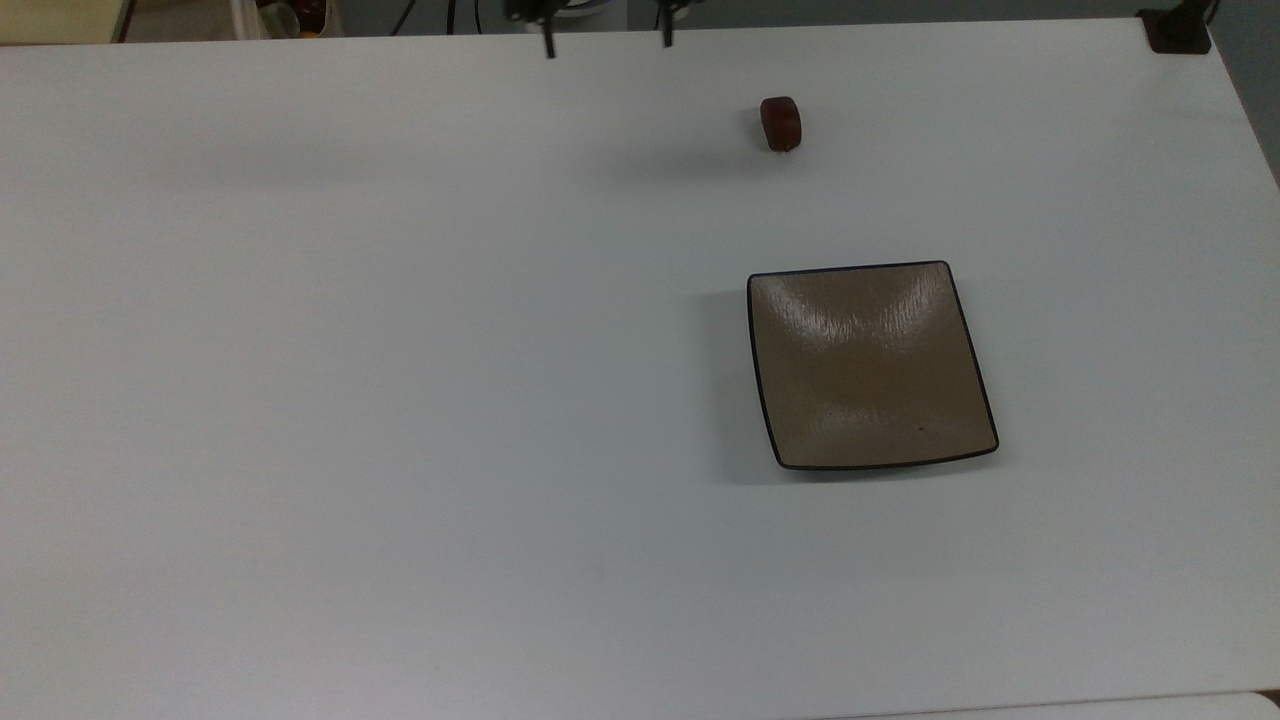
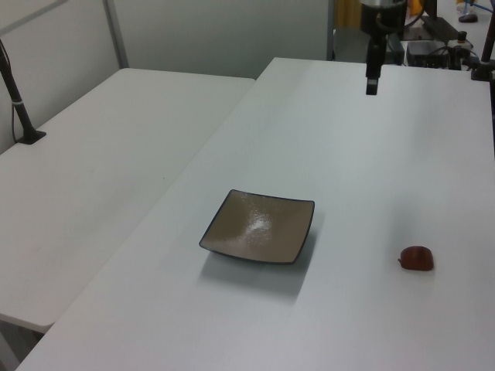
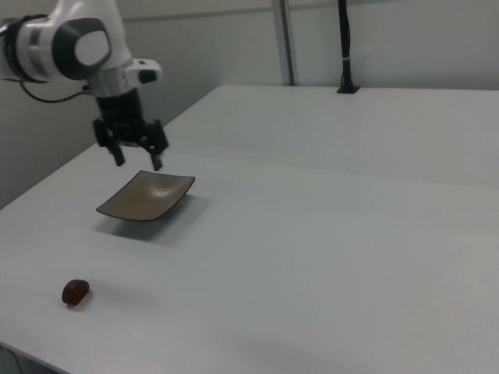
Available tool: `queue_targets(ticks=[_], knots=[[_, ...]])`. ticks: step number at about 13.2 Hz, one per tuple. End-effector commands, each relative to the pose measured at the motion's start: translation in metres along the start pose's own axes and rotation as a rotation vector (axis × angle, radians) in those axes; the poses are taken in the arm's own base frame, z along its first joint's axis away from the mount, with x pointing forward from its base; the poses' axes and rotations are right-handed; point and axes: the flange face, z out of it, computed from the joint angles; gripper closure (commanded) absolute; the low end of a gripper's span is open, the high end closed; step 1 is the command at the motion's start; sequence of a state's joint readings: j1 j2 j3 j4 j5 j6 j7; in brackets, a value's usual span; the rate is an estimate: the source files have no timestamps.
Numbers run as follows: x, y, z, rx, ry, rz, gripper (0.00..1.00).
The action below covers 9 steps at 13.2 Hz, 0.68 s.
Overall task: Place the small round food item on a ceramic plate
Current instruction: 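Move the open gripper over the small dark red round item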
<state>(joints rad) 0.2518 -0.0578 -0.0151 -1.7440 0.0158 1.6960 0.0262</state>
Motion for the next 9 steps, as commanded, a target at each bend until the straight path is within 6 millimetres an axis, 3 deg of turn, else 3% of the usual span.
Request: queue_targets(ticks=[1,6,9], knots=[[-0.025,-0.067,-0.012,-0.001,-0.026,-0.013,0.00],[-0.050,-0.136,0.003,-0.023,-0.066,-0.036,0.00],[-0.058,-0.156,0.017,-0.036,-0.091,-0.042,0.00]])
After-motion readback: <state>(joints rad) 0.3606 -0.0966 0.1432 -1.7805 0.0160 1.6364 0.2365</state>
